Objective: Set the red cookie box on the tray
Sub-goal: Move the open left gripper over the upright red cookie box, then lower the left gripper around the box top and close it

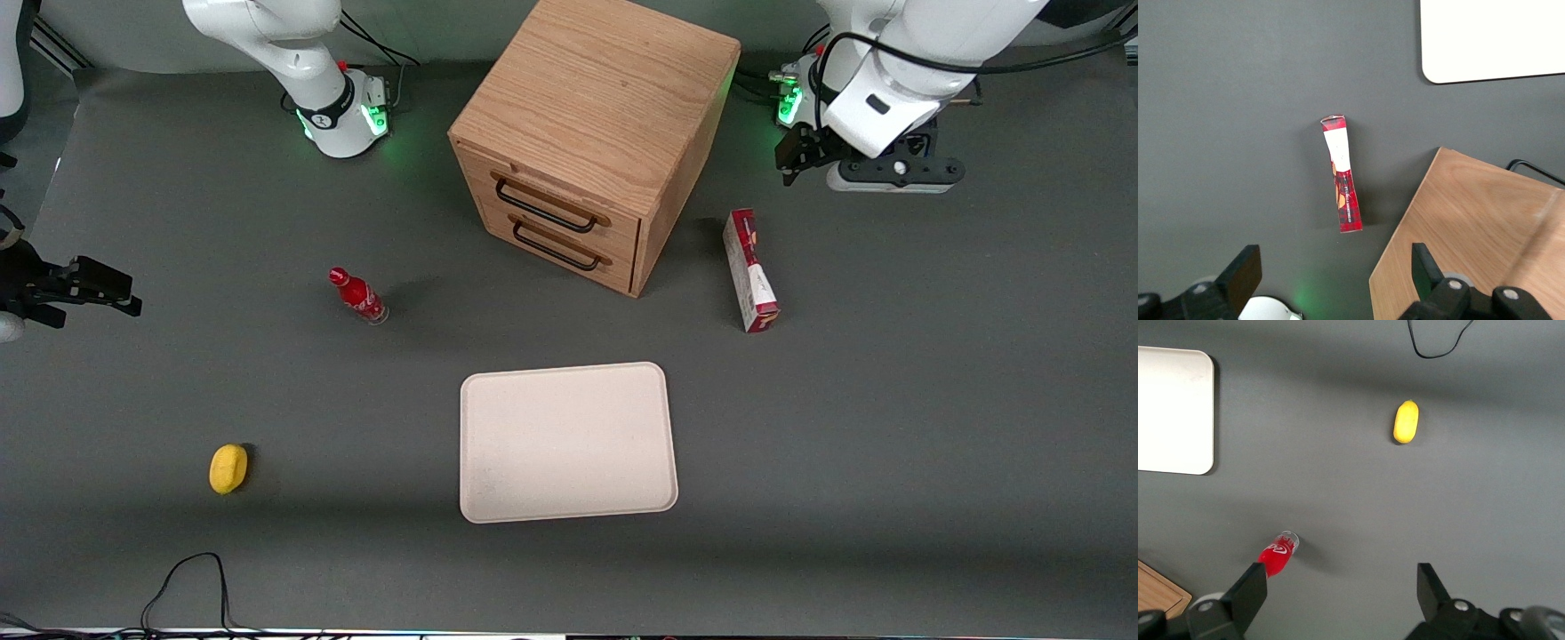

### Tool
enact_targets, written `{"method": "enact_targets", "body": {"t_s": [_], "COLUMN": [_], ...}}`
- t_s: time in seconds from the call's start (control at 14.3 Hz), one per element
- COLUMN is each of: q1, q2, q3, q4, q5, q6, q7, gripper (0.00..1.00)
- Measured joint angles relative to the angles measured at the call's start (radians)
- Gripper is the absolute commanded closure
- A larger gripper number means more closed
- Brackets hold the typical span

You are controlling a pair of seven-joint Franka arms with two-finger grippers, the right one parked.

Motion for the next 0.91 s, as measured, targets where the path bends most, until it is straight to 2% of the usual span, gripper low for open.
{"method": "enact_targets", "body": {"t_s": [0.35,0.7,0.91], "q1": [0.0,-0.01,-0.029], "q2": [0.058,0.234,0.28], "q3": [0.003,0.002,0.002], "q4": [-0.23,-0.341,-0.423], "q5": [0.0,0.0,0.0], "q6": [0.35,0.668,0.792], "q7": [0.02,0.022,0.022], "gripper": [0.0,0.01,0.01]}}
